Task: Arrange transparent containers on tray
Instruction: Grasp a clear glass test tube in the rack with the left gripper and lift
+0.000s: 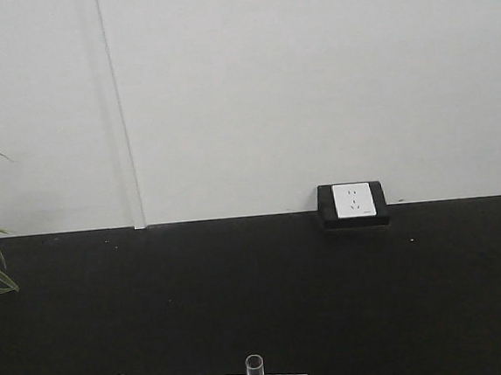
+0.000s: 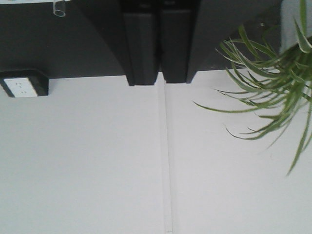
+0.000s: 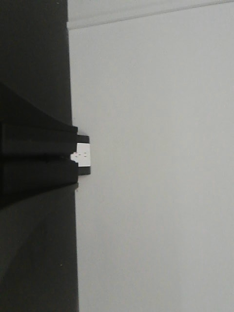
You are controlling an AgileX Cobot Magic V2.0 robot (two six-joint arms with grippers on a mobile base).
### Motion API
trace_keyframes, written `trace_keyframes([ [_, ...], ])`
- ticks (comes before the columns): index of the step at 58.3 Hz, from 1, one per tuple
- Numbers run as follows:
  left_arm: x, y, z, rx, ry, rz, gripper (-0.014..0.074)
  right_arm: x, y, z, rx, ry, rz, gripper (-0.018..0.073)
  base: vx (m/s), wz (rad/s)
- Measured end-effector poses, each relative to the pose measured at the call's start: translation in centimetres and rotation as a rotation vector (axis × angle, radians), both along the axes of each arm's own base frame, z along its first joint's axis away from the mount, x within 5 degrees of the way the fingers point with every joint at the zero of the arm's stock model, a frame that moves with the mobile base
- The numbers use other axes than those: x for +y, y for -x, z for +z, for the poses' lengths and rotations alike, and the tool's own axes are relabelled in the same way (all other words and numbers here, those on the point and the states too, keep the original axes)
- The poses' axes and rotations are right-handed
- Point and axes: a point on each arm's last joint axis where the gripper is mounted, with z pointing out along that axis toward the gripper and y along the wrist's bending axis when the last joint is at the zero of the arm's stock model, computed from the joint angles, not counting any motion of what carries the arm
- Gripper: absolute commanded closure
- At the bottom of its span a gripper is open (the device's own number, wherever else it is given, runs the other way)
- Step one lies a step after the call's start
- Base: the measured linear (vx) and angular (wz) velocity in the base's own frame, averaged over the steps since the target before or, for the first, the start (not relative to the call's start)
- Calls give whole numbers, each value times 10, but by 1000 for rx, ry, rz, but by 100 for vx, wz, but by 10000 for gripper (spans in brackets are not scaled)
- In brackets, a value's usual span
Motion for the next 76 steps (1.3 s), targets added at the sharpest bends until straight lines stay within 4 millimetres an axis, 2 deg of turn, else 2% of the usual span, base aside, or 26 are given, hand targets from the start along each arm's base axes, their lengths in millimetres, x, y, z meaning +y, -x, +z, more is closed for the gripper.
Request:
trace_keyframes([
  [4, 1, -2, 19, 28, -44, 21, 603, 0, -4, 11, 54, 0, 0, 571, 0, 0],
  [10, 2, -14, 34, 74, -95, 37, 603, 0, -19, 16, 132, 0, 0, 570, 0, 0],
  [23, 0, -52, 25, 232, -116, 29, 600, 1, -49, 6, 267, 2, 0, 564, 0, 0],
  [33, -2, -76, 12, 347, -124, 20, 568, 1, -62, 0, 331, 3, 0, 531, 0, 0],
  [39, -3, -89, 0, 384, -129, 9, 517, 2, -66, -3, 350, -6, 2, 496, 0, 0],
  [46, -6, -101, -15, 369, -132, -16, 412, 2, -68, -3, 358, -8, 2, 446, 0, 0],
  [51, -9, -109, -34, 379, -118, -37, 312, 2, -68, -4, 360, -8, 2, 407, 0, 0],
  [63, -16, -116, -65, 430, -25, -88, 120, 2, -68, -4, 360, -8, 2, 279, 0, 0],
  [68, -23, -121, -69, 438, -35, -139, 87, 2, -68, -4, 360, -8, 2, 221, 0, 0],
  [76, -39, -130, -73, 410, -63, -252, 83, 2, -68, -4, 360, -8, 2, 150, 0, 0],
])
